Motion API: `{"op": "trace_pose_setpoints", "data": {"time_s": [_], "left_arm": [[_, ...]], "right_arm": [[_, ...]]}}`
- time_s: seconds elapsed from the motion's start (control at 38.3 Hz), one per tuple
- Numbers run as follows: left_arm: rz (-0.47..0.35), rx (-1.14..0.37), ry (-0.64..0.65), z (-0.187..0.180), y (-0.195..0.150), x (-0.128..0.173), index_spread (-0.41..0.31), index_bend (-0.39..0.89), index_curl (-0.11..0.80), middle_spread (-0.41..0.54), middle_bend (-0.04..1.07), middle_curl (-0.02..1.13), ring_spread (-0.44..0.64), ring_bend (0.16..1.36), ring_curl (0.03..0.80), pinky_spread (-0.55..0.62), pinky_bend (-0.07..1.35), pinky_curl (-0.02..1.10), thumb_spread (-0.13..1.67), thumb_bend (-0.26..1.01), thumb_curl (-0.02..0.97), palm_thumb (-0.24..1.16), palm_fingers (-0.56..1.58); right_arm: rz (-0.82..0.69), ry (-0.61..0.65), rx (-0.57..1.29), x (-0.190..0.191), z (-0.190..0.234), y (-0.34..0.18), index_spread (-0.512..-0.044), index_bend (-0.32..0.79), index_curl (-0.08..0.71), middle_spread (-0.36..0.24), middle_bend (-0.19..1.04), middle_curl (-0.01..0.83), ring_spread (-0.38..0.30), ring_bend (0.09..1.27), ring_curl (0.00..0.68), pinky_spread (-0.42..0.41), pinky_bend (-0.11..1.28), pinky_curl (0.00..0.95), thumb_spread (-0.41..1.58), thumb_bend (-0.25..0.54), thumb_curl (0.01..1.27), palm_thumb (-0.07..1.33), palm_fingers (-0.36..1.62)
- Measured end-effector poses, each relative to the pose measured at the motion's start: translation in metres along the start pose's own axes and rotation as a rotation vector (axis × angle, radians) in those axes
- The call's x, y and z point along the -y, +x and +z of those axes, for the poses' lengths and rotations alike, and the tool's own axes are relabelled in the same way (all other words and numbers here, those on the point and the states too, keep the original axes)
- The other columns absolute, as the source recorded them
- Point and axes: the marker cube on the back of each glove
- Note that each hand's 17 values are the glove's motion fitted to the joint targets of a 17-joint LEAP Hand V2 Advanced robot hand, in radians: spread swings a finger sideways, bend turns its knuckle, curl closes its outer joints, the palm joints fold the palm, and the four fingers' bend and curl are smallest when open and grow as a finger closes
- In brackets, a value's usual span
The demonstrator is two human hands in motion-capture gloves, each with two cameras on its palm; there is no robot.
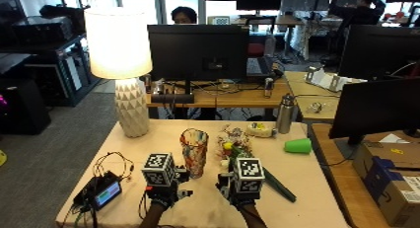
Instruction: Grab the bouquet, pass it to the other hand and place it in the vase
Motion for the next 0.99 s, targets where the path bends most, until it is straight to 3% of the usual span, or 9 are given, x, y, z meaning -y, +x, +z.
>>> {"op": "trace_pose_setpoints", "data": {"time_s": [0.13,0.31,0.57,0.76,0.99], "left_arm": [[0.008,-0.018,-0.017,0.008,-0.006,0.006,-0.064,0.10,0.058,0.040,0.22,0.13,0.17,0.53,0.167,0.27,0.41,0.15,0.61,0.12,0.097,0.27,0.43],[-0.016,-0.050,-0.031,-0.003,-0.004,-0.001,-0.080,0.11,0.100,0.058,0.22,0.19,0.22,0.57,0.215,0.35,0.44,0.21,0.80,0.07,0.145,0.30,0.38],[0.002,-0.045,0.017,0.002,-0.010,0.011,-0.082,0.12,0.143,0.068,0.21,0.25,0.25,0.59,0.242,0.38,0.46,0.26,0.91,0.00,0.199,0.32,0.34],[-0.019,-0.054,-0.018,-0.011,0.002,-0.005,-0.083,0.12,0.165,0.070,0.21,0.27,0.26,0.60,0.254,0.39,0.46,0.28,0.93,-0.02,0.226,0.33,0.33],[0.016,-0.063,0.037,0.000,-0.007,0.008,-0.083,0.12,0.187,0.075,0.21,0.30,0.27,0.60,0.265,0.40,0.46,0.30,0.95,-0.03,0.250,0.33,0.32]], "right_arm": [[0.004,-0.003,-0.013,0.000,0.000,0.000,-0.246,0.18,0.108,0.038,0.26,0.106,0.113,0.22,0.072,0.231,0.34,0.128,0.70,0.252,0.12,0.41,0.25],[-0.019,0.001,-0.012,0.002,0.001,-0.002,-0.310,0.17,0.166,0.051,0.26,0.161,0.150,0.22,0.105,0.295,0.35,0.181,0.97,0.232,0.17,0.43,0.22],[-0.041,0.016,-0.002,0.006,0.006,-0.005,-0.340,0.16,0.214,0.057,0.25,0.218,0.172,0.23,0.141,0.329,0.34,0.227,1.14,0.180,0.22,0.45,0.20],[-0.042,-0.002,-0.009,0.002,0.004,-0.002,-0.345,0.16,0.237,0.058,0.26,0.249,0.177,0.23,0.162,0.343,0.33,0.249,1.18,0.142,0.25,0.46,0.20],[-0.034,-0.002,-0.008,-0.004,0.001,0.019,-0.348,0.15,0.256,0.059,0.25,0.277,0.181,0.24,0.185,0.349,0.32,0.273,1.21,0.092,0.27,0.47,0.20]]}}
